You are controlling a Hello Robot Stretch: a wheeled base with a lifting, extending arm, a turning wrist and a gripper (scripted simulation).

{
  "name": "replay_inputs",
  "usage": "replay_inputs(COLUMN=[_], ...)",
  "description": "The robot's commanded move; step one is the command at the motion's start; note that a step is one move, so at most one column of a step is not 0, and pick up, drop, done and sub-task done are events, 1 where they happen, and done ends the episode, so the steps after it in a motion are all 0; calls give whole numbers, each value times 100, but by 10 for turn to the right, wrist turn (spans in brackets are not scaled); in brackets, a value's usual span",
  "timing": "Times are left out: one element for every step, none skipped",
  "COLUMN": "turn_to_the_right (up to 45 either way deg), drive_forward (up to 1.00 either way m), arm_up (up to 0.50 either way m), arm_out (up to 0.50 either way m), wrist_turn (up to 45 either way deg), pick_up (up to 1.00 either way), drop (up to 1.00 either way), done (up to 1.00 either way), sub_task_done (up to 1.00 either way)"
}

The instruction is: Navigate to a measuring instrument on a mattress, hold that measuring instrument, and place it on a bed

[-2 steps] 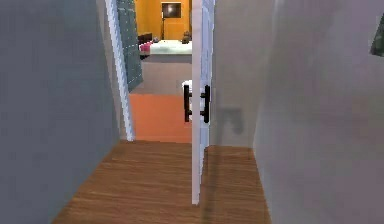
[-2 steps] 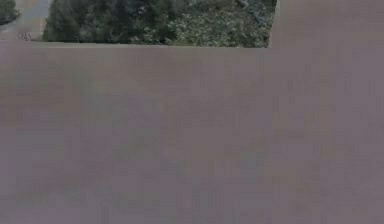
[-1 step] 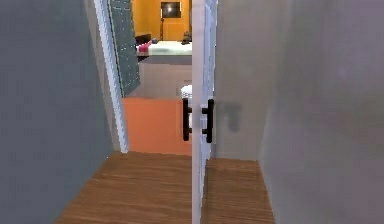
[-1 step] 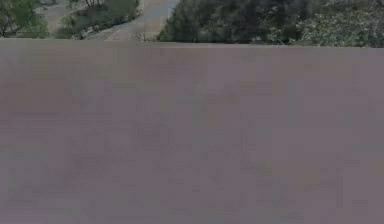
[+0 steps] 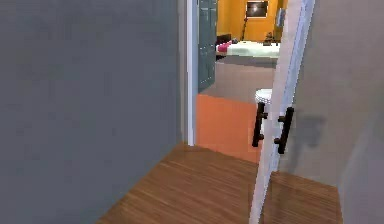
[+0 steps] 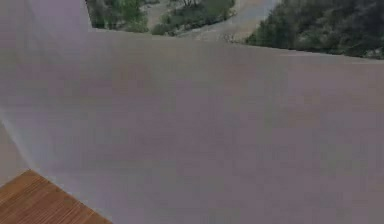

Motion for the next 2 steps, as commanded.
replay_inputs(turn_to_the_right=[0,-150], drive_forward=[100,0], arm_up=[0,0], arm_out=[0,0], wrist_turn=[0,0], pick_up=[0,0], drop=[0,0], done=[0,0], sub_task_done=[0,0])
